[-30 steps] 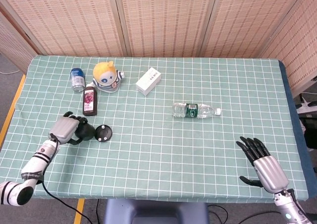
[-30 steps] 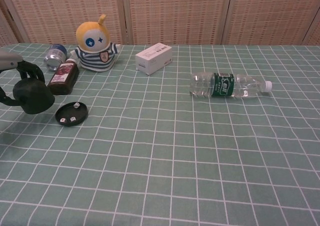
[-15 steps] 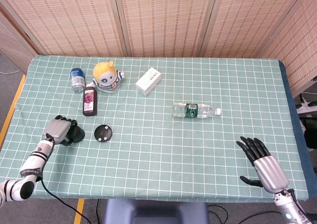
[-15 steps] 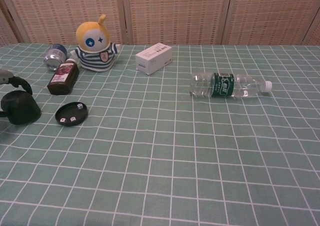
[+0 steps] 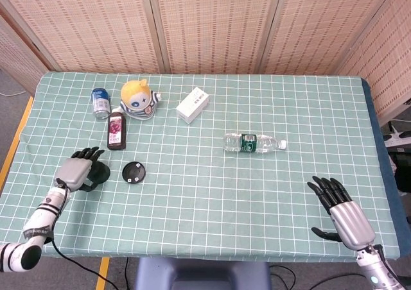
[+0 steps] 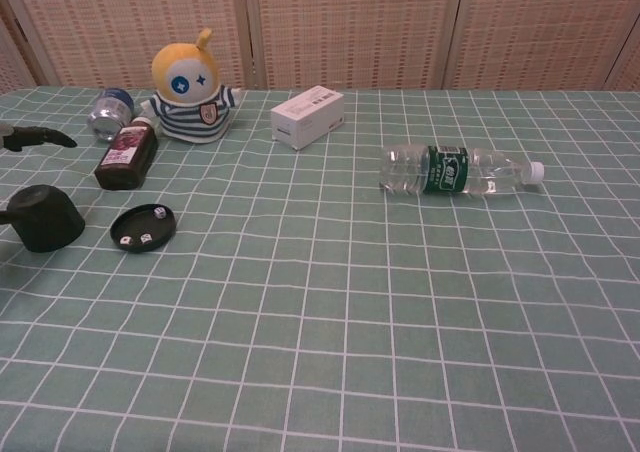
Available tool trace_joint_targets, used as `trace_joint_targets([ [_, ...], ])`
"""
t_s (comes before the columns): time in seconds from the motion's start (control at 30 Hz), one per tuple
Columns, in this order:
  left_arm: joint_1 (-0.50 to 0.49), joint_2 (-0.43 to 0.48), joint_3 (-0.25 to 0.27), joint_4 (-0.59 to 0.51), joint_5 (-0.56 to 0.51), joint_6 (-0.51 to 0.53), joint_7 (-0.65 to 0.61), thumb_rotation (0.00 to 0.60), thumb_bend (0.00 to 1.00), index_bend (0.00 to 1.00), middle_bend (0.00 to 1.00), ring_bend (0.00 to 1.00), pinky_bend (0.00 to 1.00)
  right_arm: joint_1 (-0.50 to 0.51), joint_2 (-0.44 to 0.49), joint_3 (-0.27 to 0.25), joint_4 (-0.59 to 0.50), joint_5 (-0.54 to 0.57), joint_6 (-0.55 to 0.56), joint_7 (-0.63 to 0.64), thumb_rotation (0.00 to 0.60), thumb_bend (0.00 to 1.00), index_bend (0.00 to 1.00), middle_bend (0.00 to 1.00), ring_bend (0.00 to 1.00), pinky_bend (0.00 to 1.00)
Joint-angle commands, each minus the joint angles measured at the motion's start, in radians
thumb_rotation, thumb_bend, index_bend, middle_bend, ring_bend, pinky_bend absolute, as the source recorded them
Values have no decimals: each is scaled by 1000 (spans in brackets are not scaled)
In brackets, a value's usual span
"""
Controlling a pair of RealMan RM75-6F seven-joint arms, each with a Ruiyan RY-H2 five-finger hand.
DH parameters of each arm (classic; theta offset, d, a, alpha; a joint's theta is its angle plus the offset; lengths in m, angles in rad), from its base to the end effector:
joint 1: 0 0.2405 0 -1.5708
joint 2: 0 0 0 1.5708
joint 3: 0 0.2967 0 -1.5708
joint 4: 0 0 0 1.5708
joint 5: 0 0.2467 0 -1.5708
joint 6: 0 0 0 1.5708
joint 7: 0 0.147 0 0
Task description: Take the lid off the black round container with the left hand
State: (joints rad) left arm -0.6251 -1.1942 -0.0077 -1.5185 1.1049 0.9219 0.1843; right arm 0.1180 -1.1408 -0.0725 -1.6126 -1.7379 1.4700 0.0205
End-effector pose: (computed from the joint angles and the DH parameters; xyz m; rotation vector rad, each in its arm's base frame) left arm -0.3127 0.3579 0.0671 -1.7667 -0.9940 -0.5938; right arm -0.3331 -0.1654 0.1041 1.6743 -0.9200 0.9935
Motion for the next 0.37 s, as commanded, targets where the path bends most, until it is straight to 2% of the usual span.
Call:
trace_joint_targets([
  [0.03,271,9,85,-25,485,511,-342,600,345,0,0,0,63,5,-7,-5,5,-1,-20,-20,600,0,0,0,0,0],
  [0.13,418,-90,106,110,532,746,-439,600,387,0,0,0,44,6,-12,-12,3,-11,-26,-44,600,0,0,0,0,0],
  [0.2,489,-164,96,226,500,822,-503,600,398,0,0,0,44,1,-16,-13,3,-21,-12,-51,600,0,0,0,0,0],
  [0.27,502,-159,116,282,488,781,-479,600,409,0,0,0,39,-3,-22,-14,9,-33,2,-59,600,0,0,0,0,0],
  [0.37,515,-145,102,293,465,769,-453,600,415,0,0,0,32,-10,-35,-17,16,-43,12,-79,600,0,0,0,0,0],
])
